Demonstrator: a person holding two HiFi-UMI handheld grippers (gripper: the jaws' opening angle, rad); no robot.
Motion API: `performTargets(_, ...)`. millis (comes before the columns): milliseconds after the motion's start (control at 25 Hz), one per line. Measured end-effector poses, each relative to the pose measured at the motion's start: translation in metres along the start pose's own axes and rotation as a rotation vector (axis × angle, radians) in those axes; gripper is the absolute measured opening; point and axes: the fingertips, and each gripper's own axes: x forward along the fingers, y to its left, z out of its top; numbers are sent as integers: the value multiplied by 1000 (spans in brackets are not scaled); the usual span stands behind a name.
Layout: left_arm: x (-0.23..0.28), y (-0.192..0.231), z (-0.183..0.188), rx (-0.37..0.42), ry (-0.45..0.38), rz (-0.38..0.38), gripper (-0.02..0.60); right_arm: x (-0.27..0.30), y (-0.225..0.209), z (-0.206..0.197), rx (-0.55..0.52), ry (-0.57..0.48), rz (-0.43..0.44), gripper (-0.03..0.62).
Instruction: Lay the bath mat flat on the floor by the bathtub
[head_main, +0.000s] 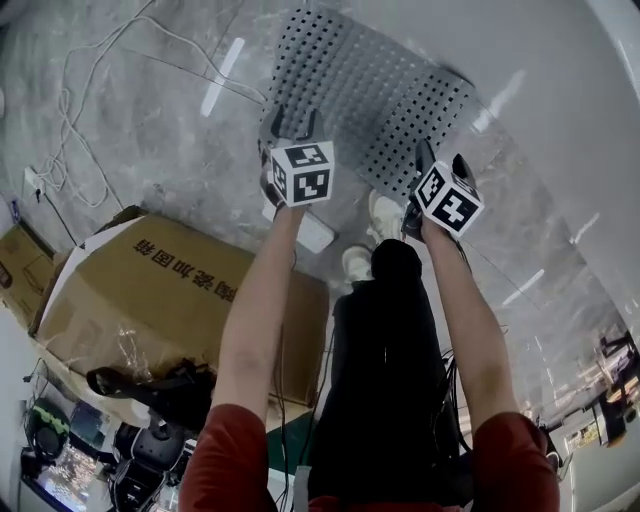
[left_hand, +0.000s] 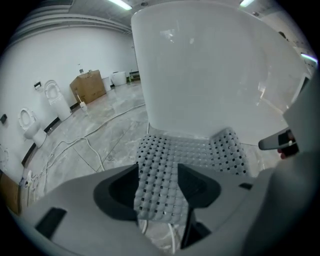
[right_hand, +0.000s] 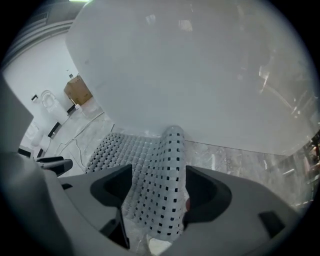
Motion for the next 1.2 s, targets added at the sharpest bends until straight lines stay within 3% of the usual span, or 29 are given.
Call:
performTargets(320, -107, -18, 59, -37, -65, -48, 241, -100, 17, 32, 9, -50, 40, 327)
performTargets(560, -209, -34, 123, -88, -179, -91, 241, -194, 29, 72, 19, -131, 67, 327)
performTargets(840, -351, -37, 192, -77, -337, -119, 241, -340, 66, 135, -43, -319, 132, 327)
performTargets(1200, -531, -57, 261, -53, -547, -186, 241, -541, 90, 184, -162, -547, 186, 327)
